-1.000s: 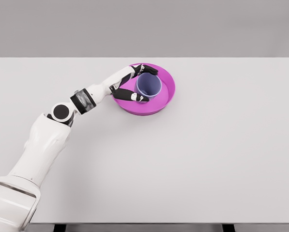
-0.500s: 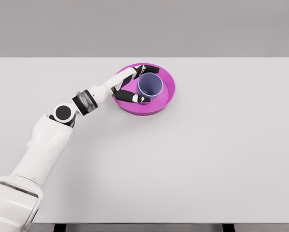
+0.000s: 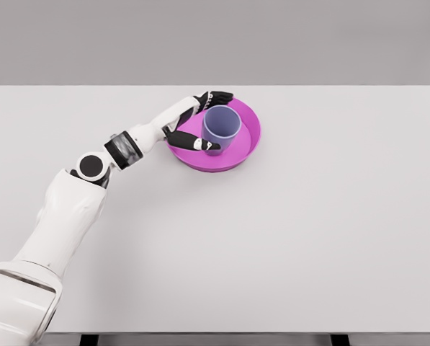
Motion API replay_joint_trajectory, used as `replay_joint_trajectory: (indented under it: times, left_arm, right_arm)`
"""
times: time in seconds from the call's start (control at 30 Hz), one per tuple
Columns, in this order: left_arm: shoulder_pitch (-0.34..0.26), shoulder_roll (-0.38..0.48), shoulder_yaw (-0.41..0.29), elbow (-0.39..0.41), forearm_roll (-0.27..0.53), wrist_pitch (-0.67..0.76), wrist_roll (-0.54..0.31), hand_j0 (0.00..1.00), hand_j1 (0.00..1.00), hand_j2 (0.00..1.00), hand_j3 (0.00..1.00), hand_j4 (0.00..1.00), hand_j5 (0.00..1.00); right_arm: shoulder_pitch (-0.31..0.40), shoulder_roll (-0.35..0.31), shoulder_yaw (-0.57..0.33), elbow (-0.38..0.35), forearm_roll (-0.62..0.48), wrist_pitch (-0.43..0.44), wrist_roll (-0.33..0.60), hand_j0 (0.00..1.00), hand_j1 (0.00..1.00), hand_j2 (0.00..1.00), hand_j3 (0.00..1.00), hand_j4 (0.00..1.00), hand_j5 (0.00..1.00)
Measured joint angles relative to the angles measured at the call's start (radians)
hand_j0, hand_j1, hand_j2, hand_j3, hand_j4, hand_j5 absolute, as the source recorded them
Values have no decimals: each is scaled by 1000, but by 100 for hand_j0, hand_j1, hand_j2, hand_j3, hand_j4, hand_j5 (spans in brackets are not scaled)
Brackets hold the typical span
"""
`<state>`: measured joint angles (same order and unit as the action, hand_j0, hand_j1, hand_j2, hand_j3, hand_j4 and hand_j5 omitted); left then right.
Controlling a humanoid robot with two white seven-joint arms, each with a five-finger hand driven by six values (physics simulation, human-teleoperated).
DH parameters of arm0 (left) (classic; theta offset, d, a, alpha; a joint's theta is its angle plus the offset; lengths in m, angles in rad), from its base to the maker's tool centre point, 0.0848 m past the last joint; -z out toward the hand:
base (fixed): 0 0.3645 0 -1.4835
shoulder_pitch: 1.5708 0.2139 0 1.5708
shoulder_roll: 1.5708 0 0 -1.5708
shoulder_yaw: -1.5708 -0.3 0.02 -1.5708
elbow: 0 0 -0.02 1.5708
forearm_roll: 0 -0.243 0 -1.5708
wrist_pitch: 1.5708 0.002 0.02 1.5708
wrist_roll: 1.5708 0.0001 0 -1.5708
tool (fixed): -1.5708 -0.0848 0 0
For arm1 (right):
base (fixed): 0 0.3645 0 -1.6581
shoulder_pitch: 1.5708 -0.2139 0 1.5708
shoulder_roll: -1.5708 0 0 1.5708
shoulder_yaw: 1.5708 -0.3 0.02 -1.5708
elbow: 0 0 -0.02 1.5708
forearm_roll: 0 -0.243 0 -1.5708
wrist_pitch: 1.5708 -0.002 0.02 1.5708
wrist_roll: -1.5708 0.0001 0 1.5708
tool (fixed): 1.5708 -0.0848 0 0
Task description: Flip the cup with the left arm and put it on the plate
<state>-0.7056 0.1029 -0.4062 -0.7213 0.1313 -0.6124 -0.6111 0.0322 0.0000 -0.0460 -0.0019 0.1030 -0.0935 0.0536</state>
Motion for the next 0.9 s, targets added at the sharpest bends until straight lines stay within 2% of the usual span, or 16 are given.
replay_joint_trajectory:
  times: [0.9]
  left_arm:
    - [-31,14,4,-20,4,0,0,95,95,95,95,95,95]
  right_arm:
    - [0,0,0,0,0,0,0,100,100,100,100,100,100]
